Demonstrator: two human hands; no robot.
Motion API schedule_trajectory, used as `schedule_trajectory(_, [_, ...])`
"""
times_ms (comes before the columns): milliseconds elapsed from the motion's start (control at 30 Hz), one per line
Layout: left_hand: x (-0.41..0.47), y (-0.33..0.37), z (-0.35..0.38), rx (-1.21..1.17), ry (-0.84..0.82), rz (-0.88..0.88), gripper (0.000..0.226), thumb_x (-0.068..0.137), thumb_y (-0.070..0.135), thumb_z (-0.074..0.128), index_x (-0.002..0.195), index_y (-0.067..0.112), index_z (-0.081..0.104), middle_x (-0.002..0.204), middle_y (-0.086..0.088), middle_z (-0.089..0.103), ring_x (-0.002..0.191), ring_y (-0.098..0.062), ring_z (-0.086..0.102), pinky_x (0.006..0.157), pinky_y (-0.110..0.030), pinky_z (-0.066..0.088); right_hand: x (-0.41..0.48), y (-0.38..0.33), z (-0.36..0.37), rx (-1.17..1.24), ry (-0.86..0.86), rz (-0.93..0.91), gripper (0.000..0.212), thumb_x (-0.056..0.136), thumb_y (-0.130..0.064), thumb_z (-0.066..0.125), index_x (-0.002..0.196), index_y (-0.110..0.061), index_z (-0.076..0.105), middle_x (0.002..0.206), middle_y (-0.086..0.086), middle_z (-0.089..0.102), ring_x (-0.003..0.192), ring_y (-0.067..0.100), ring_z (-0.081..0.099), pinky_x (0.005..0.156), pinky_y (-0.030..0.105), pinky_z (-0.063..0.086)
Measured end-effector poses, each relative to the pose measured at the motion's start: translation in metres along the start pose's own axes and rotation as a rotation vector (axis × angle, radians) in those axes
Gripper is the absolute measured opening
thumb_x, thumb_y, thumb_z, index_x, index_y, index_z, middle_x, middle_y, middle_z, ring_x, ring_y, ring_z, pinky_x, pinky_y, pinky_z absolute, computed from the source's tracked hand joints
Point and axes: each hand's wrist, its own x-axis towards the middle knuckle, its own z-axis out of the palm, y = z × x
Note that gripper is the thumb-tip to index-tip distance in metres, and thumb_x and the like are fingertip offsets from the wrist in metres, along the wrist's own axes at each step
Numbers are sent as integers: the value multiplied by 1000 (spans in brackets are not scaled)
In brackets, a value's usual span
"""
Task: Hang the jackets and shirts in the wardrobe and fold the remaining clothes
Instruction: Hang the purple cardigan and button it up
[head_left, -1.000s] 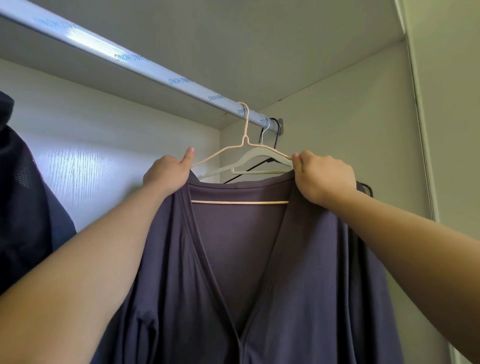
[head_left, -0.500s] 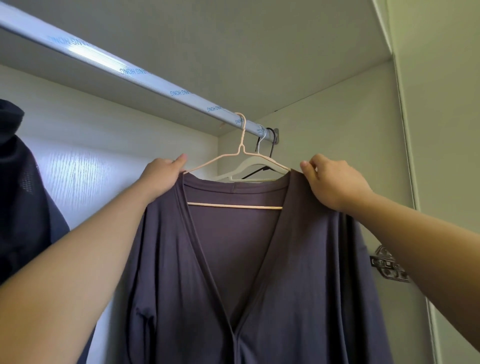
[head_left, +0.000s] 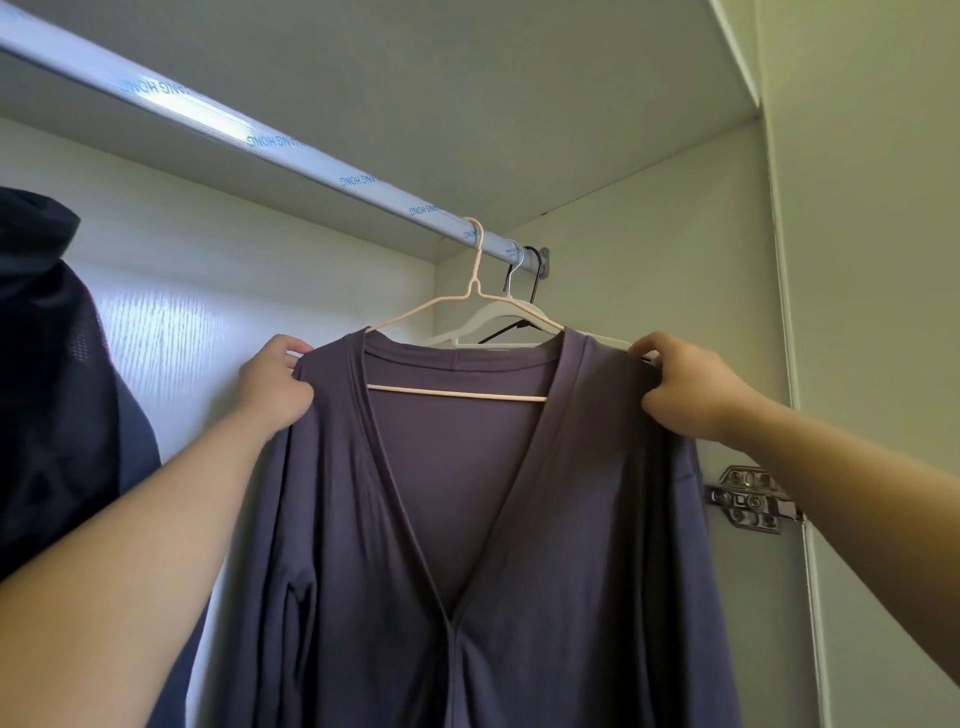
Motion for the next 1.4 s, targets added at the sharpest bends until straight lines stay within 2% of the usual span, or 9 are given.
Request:
schedule_trajectory(233, [3, -6, -10, 135, 25, -22, 36, 87, -6, 51, 109, 16, 68, 114, -7, 68, 99, -26, 60, 80, -30, 46, 1, -1, -5, -166, 1, -8, 53, 81, 0, 52, 133, -14, 52, 104, 11, 61, 88, 27, 49, 73, 31, 42])
schedule_trajectory(400, [8, -11, -11, 156, 33, -34, 35, 88, -2, 50, 107, 19, 72, 112, -7, 71, 98, -27, 62, 79, -30, 46, 1, -5, -3, -219, 146, 67, 35, 78, -6, 55, 112, -15, 53, 108, 13, 53, 92, 36, 55, 80, 41, 53])
schedule_trajectory(633, [17, -2, -7, 185, 64, -95, 36, 87, 2, 45, 103, 22, 70, 116, -8, 69, 95, -30, 60, 76, -32, 47, 2, -4, -4, -410, 208, 62, 27, 76, -7, 55, 100, -16, 59, 94, 10, 62, 83, 34, 57, 67, 35, 50])
schedule_trajectory(867, [9, 45, 18, 415, 84, 217, 40, 94, 15, 43, 118, 29, 72, 122, -7, 71, 117, -36, 58, 103, -42, 43, 10, -20, 14, -294, 279, -91, 28, 91, -24, 43, 102, -16, 67, 107, 14, 69, 95, 38, 63, 70, 36, 45])
schedule_trajectory(1033, [-2, 94, 56, 408, 69, 547, 30, 103, 26, 41, 98, 21, 70, 94, -8, 71, 94, -37, 61, 80, -40, 42, 16, -40, 32, -201, 219, -125, 37, 104, -39, 31, 94, -14, 57, 105, 18, 67, 92, 41, 61, 73, 41, 48])
schedule_trajectory(1100, [-7, 113, 70, 385, 41, 597, 31, 105, 30, 38, 99, 22, 68, 90, -5, 68, 90, -34, 60, 79, -39, 40, 19, -46, 36, -131, 203, -89, 36, 106, -37, 31, 93, -13, 54, 104, 19, 66, 87, 40, 58, 71, 41, 44])
schedule_trajectory(1200, [-10, 133, 84, 372, -1, 535, 41, 106, 41, 31, 101, 21, 67, 94, -6, 60, 97, -35, 57, 85, -42, 42, 19, -51, 34, -114, 203, -42, 29, 104, -31, 34, 92, -13, 54, 103, 19, 66, 79, 35, 51, 70, 40, 45])
schedule_trajectory(1267, [-10, 139, 84, 405, -7, 460, 52, 106, 52, 25, 92, 20, 64, 93, -7, 52, 100, -37, 53, 86, -44, 42, 16, -57, 30, -128, 212, -35, 30, 103, -33, 35, 93, -14, 55, 103, 17, 66, 78, 34, 50, 69, 40, 45])
schedule_trajectory(1400, [-11, 145, 67, 381, 41, 372, 66, 99, 69, 22, 69, 18, 52, 90, -11, 61, 94, -37, 53, 85, -46, 47, 0, -78, 19, -129, 193, -98, 33, 103, -41, 33, 92, -18, 55, 101, 15, 67, 77, 35, 52, 68, 39, 43])
